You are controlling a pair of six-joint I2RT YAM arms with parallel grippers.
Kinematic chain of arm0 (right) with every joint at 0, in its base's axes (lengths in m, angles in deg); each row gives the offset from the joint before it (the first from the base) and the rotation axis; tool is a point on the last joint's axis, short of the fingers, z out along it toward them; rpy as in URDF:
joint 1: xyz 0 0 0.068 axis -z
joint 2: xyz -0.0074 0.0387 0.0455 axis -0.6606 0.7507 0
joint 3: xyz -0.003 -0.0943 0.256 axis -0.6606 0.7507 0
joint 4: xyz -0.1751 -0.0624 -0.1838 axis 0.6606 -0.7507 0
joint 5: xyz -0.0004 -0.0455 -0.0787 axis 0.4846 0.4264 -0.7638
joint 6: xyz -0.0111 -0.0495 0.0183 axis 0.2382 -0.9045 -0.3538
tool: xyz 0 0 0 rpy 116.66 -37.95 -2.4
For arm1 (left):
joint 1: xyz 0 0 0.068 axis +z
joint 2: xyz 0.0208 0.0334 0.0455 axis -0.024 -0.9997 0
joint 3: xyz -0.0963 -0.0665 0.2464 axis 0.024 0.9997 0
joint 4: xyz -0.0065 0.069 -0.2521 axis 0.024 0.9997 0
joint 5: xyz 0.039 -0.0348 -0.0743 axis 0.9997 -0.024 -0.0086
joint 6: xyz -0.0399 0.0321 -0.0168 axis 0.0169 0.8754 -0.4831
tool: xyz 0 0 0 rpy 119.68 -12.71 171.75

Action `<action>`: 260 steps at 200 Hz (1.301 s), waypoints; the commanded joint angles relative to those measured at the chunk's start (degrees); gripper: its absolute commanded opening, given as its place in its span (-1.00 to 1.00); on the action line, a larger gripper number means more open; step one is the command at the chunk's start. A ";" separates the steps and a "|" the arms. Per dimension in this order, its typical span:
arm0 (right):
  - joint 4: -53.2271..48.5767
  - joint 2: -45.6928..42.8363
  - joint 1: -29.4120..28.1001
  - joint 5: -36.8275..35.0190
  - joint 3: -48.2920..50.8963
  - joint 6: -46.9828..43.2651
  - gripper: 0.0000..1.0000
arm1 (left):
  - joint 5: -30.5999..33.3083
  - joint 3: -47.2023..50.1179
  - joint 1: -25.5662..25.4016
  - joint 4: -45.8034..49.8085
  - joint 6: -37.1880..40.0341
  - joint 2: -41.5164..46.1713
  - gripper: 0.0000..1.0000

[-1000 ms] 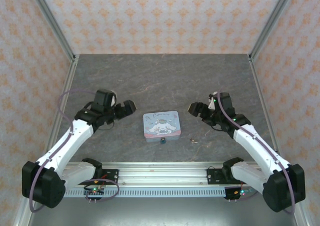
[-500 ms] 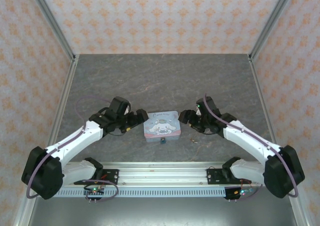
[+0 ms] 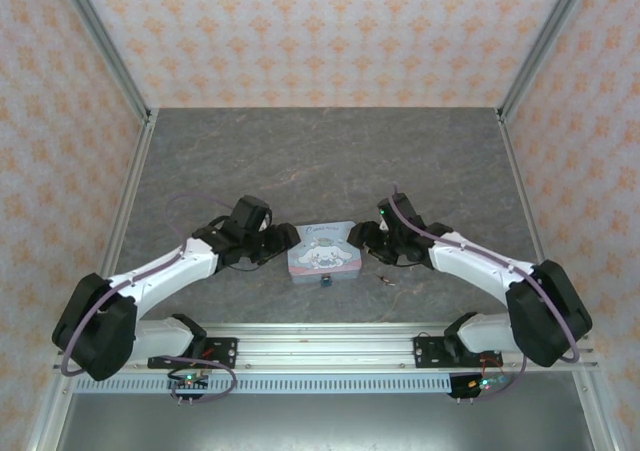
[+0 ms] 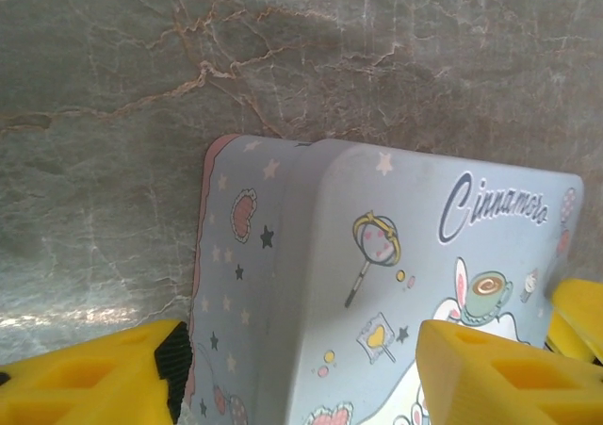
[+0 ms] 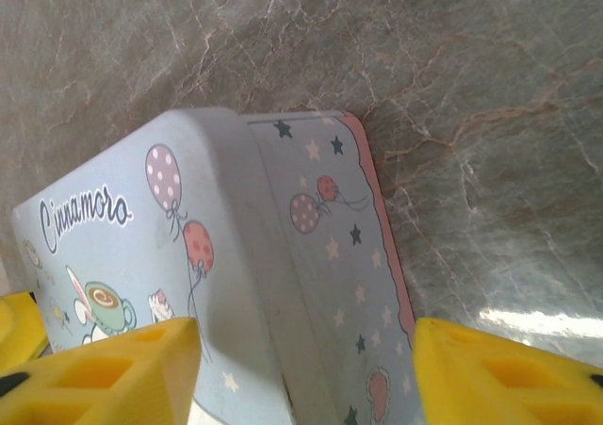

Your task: Unlock a padlock with a key

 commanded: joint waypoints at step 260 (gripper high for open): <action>10.01 17.46 7.11 -0.69 -17.47 -1.01 0.36 | -2.15 -26.16 8.25 -4.81 8.06 -29.39 0.61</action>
